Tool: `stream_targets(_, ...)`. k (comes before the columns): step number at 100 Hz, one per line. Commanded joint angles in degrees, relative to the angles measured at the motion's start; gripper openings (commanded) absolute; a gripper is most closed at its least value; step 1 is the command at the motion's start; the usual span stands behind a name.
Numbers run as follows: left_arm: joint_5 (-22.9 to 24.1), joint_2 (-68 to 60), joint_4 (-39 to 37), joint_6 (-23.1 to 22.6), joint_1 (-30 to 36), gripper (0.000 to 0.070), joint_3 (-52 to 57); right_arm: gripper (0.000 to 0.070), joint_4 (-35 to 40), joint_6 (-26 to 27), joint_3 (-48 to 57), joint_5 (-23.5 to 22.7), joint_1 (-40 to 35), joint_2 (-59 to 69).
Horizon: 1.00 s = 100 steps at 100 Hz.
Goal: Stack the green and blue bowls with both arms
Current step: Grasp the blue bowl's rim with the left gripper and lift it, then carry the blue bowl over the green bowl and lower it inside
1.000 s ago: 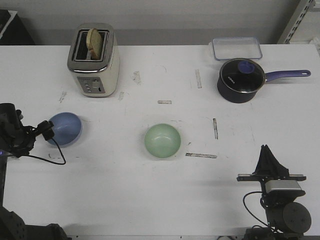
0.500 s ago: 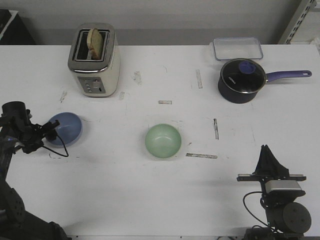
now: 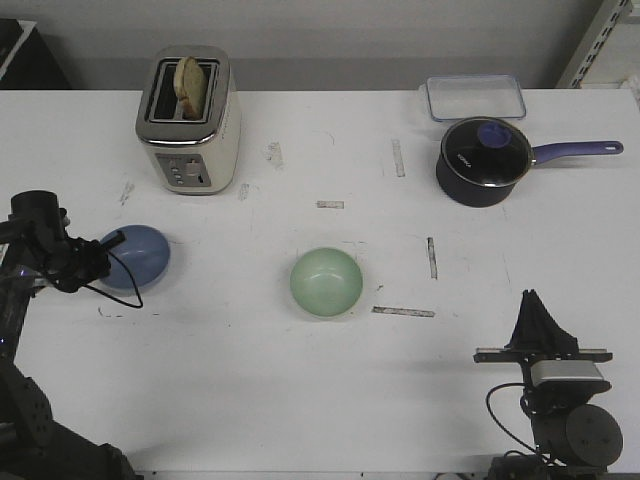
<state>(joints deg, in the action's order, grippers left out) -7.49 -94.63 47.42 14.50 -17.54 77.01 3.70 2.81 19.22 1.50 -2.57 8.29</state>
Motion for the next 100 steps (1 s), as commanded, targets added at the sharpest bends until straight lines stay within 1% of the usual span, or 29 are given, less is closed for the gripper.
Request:
stream_targets(1, -0.48, 0.0, 1.79, 0.13, 1.07, 0.0, 3.98, 0.0013, -0.66, 0.2, -0.09, 0.02, -0.04, -0.09)
stream_targets(12, -2.25, 0.0, 4.63, 0.09, 4.09, 0.0, 8.57, 0.0013, -0.66, 0.2, -0.09, 0.02, -0.04, -0.09)
stream_targets(23, -2.27, 0.0, 6.29, 0.11, 8.24, 0.0001, 11.72, 0.0013, -0.66, 0.2, -0.09, 0.02, -0.04, -0.09)
stream_targets(30, -2.4, 0.0, 6.71, 0.17, 11.47, 0.0, 12.87, 0.0013, -0.66, 0.2, -0.09, 0.02, -0.04, -0.09)
stream_targets(41, -4.59, 0.0, 5.99, 0.94, 17.77, 0.0001, 13.4, 0.0013, -0.66, 0.2, -0.09, 0.0, -0.04, -0.09)
stream_targets(52, -5.22, -0.02, 2.95, 2.69, 25.14, 0.0001, 13.4, 0.0013, -0.66, 0.2, -0.09, 0.02, -0.04, -0.09)
stream_targets(65, -5.22, -0.02, -3.19, 3.39, 33.88, 0.0001, 13.4, 0.0013, -0.66, 0.2, -0.09, 0.02, -0.07, -0.09)
stream_targets(73, -5.22, -0.15, -6.64, 4.63, 38.58, 0.0001, 13.4, 0.0013, -0.66, 0.2, -0.09, 0.02, -0.04, -0.09)
stream_targets(88, -5.2, -0.46, -11.61, 4.61, 45.66, 0.0002, 13.4, 0.0013, -0.66, 0.2, -0.09, 0.02, -0.04, -0.09)
stream_targets(100, -5.16, -1.51, -13.16, 4.61, 49.31, 0.0003, 13.4, 0.0013, -0.66, 0.2, -0.09, 0.02, -0.04, -0.09)
